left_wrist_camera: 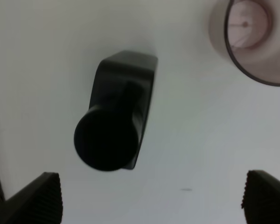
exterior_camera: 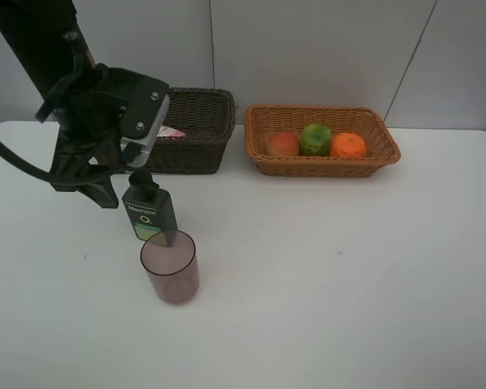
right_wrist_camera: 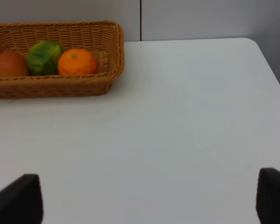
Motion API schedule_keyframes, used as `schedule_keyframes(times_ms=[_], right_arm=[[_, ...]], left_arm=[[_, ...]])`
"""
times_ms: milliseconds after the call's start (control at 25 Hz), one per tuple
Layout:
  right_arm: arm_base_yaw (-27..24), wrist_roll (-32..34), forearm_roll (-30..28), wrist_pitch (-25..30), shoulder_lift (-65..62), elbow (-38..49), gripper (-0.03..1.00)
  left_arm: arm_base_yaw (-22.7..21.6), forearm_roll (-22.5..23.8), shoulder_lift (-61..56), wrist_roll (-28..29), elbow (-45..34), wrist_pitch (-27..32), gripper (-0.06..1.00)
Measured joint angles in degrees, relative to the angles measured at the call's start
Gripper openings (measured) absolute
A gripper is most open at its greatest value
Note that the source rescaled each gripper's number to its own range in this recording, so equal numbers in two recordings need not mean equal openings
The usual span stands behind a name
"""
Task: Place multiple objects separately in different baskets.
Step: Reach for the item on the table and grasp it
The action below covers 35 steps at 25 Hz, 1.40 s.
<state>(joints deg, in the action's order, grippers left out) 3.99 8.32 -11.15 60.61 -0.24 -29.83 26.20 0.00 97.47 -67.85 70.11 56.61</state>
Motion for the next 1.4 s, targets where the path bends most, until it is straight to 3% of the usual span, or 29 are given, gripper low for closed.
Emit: schedule_keyframes(times_ms=[720,1400], right_arm=[[0.0,0.0,0.0,0.0,0.0,0.0,1.0],[0.0,0.0,0.0,0.0,0.0,0.0,1.0]], left_arm=[[0.0,-1.0,8.8,-1.5,0.0,-8.3,1.0],[0.0,0.3,13.4,-1.6,0.0,-11.7,1.0]])
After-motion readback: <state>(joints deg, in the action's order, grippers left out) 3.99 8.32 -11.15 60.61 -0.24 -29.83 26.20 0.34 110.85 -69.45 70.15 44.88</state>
